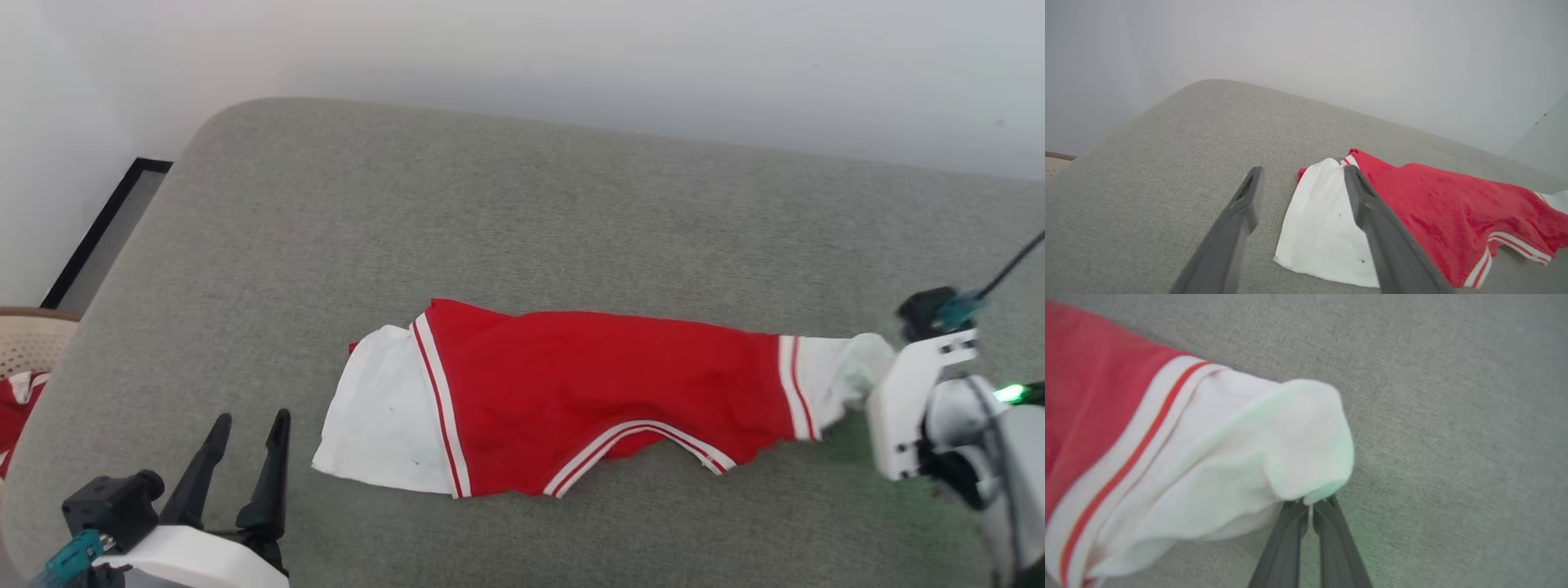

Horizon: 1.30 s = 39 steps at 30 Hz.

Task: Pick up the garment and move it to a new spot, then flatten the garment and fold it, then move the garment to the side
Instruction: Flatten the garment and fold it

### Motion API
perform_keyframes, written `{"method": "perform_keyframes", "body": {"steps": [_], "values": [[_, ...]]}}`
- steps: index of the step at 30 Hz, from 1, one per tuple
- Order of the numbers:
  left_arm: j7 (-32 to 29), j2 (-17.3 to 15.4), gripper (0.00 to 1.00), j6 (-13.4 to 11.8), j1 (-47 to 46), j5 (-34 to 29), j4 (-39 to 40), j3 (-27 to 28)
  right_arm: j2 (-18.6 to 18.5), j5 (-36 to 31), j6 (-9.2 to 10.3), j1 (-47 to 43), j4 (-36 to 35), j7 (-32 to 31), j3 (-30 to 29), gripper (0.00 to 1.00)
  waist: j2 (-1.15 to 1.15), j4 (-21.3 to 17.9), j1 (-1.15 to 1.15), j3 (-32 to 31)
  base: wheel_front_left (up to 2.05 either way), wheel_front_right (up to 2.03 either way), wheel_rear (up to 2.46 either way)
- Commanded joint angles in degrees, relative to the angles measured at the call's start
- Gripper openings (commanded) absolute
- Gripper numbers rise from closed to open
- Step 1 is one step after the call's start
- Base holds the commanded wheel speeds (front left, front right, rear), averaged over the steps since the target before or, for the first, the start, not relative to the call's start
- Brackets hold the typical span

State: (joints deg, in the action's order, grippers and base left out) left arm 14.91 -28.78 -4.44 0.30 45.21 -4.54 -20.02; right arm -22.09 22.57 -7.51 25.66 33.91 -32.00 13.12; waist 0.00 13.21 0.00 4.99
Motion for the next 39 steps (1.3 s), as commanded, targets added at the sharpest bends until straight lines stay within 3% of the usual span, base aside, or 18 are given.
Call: {"method": "perform_keyframes", "body": {"steps": [1,5,10,11,12,13,14,21,28,39], "values": [[0.35,-0.02,1.0,0.46,0.73,-0.73,0.27,0.57,-1.63,0.99,0.04,-1.15,-1.7,-1.41,-0.8,0.0,0.0,-0.69,0.0,-0.18,0.0,0.0,0.0],[0.36,-0.27,1.0,0.83,1.28,-0.9,0.42,1.33,-3.71,2.16,0.04,-4.57,-5.62,-5.25,-2.38,0.0,0.0,-1.75,0.0,-0.17,0.0,0.0,0.0],[0.26,-0.39,1.0,1.24,1.38,-0.85,0.18,1.57,-2.63,2.15,0.04,-8.41,-8.94,-6.52,-5.66,0.0,0.0,-3.08,0.0,0.31,0.0,0.0,0.0],[-0.07,-0.47,1.0,1.51,1.2,-0.78,-0.04,1.32,-2.23,1.8,0.04,-8.76,-8.93,-6.17,-6.01,0.26,0.0,-3.31,0.0,0.41,0.0,0.0,0.0],[-0.07,-0.47,1.0,1.51,1.2,-0.78,-0.04,1.32,-2.23,1.8,0.04,-8.76,-8.93,-6.17,-6.01,0.26,0.0,-3.31,0.0,0.41,0.0,0.0,0.0],[-0.35,-0.55,1.0,1.59,0.96,-0.71,-0.27,1.13,-1.97,1.24,0.04,-8.95,-8.89,-5.94,-6.24,0.86,0.0,-3.55,0.0,0.48,0.0,0.0,0.0],[-0.64,-0.63,1.0,1.91,0.59,-0.68,-0.49,0.91,-1.66,0.82,0.04,-9.05,-8.87,-5.84,-6.55,1.0,0.0,-3.76,0.0,0.53,0.0,0.0,0.0],[-5.48,-2.21,1.0,3.37,-1.67,0.01,-2.46,-0.71,0.09,-0.22,0.04,-9.61,-12.75,-7.51,-7.97,1.0,0.0,-6.0,0.0,0.85,0.0,0.0,0.0],[-14.66,-4.77,1.0,4.28,-4.57,2.46,-4.72,-2.28,1.43,-1.43,0.04,-11.71,-22.32,-7.47,-12.85,1.0,0.0,-8.64,0.0,1.3,0.0,0.0,0.0],[-30.15,-7.9,1.0,3.84,-8.02,7.1,-9.17,-4.29,10.48,-6.66,0.03,-15.31,-37.32,1.79,-21.4,1.0,0.0,-12.87,0.0,1.54,0.0,0.0,0.0]]}}
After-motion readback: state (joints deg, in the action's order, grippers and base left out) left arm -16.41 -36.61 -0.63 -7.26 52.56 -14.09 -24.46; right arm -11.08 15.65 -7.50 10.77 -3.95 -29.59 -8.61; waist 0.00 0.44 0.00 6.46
